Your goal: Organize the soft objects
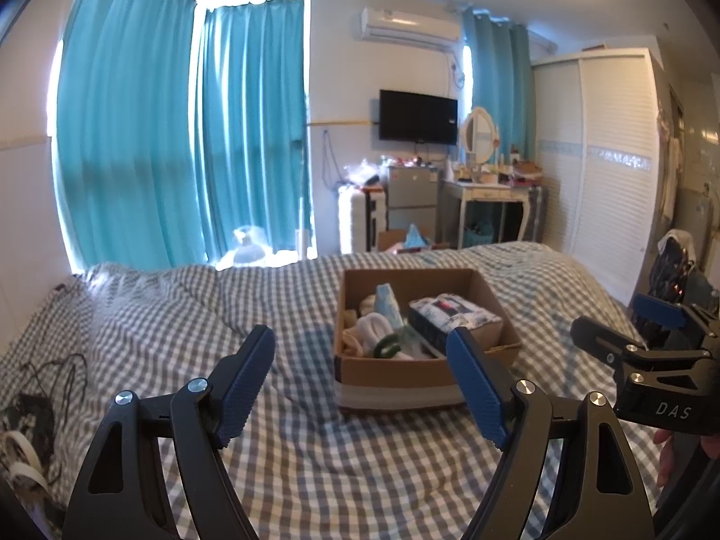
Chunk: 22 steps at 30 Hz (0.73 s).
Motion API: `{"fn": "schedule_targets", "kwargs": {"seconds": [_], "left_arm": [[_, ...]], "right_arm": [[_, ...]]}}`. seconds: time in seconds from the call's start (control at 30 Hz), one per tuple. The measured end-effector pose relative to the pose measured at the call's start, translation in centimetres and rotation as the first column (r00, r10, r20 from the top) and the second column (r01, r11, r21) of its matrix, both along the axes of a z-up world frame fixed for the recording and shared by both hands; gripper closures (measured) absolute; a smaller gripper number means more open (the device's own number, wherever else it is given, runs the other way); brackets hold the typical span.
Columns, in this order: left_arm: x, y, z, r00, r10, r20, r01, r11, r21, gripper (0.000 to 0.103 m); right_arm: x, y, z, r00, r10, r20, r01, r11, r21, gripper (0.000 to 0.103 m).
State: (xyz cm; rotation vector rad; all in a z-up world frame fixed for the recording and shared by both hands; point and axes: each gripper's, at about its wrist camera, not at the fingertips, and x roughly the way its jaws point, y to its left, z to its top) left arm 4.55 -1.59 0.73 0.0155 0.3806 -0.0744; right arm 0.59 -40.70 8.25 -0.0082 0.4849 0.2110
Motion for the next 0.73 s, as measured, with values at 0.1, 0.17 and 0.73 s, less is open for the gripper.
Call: {"fn": "schedule_targets", "kwargs": {"seconds": [0.1,0.17,0.73], "left_arm": [[0.01,0.02,0.14,1.000,0.000,-0.001,0.000,1.000,-0.002,0.023],[0.05,0.04,0.19,1.000,0.001,0.000,-0.001,1.000,-0.001,0.023],[0.13,0.23,-0.15,1.000,0.014,-0.010,-0.014,1.000,-0.003,0.023]], "right_arm": [[-0.01,0.00,-0.03,1.000,0.001,-0.003,-0.001,1.000,0.001,0.000],[0.00,0.04,-0.02,1.000,0.001,-0.006,-0.001,1.000,0.000,0.000],[0.10,0.42,-0.25,1.000,0.011,-0.022,-0.011,1.000,0.010,0.000]]}}
